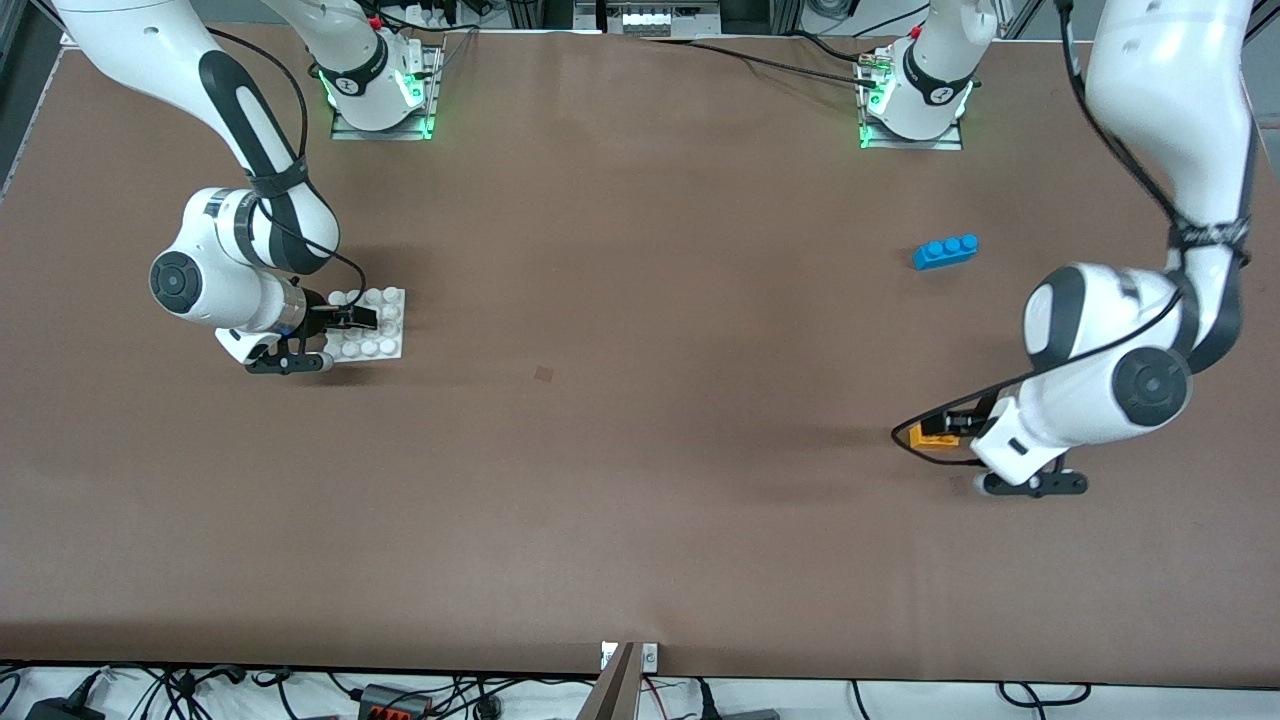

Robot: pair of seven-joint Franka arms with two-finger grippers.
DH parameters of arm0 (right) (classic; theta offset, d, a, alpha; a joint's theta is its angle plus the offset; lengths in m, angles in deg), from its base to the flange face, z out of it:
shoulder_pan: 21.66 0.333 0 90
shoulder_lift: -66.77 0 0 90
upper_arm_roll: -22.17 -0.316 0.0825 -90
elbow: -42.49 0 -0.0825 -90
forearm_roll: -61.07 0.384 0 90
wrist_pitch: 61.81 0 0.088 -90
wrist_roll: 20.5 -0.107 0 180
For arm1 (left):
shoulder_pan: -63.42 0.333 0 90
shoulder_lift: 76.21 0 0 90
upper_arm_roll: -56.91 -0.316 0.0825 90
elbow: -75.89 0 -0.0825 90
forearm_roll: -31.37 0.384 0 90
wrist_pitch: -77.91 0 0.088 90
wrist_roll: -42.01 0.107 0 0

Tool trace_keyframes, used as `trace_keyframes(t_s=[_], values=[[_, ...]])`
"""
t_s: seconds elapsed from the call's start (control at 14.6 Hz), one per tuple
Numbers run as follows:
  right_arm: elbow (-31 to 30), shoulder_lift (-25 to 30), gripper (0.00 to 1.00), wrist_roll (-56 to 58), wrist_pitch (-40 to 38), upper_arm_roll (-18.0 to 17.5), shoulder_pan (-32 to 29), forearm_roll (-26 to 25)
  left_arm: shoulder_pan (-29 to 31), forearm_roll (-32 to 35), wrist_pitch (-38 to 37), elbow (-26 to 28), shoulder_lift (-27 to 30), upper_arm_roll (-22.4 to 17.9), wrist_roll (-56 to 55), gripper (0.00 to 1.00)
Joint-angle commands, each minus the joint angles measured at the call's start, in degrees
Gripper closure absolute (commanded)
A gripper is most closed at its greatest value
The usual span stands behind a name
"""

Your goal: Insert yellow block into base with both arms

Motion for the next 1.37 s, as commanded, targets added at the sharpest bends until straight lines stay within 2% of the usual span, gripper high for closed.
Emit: trace_keyframes(t_s=[0.0, 0.07, 0.21, 0.27, 0.55, 0.82, 1.1, 1.3], values=[[-0.41, -0.94, 0.00, 0.49, 1.09, 0.14, -0.72, 1.03, 1.11, 0.87, 2.83, -1.21, -2.40, -0.35, 4.48, 0.00], [-0.41, -0.94, 0.01, 0.49, 1.01, 0.14, -0.90, 1.03, 1.11, 0.87, 3.01, -1.03, -2.84, -0.43, 5.01, 0.00], [-0.41, -1.12, 0.12, 0.49, 1.01, 0.14, -0.90, 1.03, 1.11, 1.22, 4.67, -0.95, -3.64, -0.52, 5.63, 0.00], [-0.33, -1.12, 0.14, 0.49, 1.09, 0.14, -0.90, 1.03, 1.11, 1.14, 5.64, -0.07, -4.16, -0.44, 5.63, 0.00], [-0.24, -1.47, 0.30, 0.49, 1.01, 0.23, -0.99, 1.03, 1.11, 1.22, 11.00, 4.76, -3.82, -0.44, 5.63, 0.00], [-0.24, -2.34, 0.36, 0.49, 1.01, 0.23, -1.25, 1.03, 1.20, 1.31, 11.62, 6.52, -3.20, -0.52, 5.63, 0.00], [-0.24, -2.44, 0.37, 0.49, 0.83, 0.14, -1.17, 1.03, 1.20, 1.31, 11.97, 8.45, -2.59, -0.44, 5.63, 0.00], [-0.24, -2.52, 0.37, 0.31, 0.74, -0.12, -0.64, 1.03, 1.20, 1.31, 15.04, 11.44, -1.62, -0.52, 5.63, 0.00]])
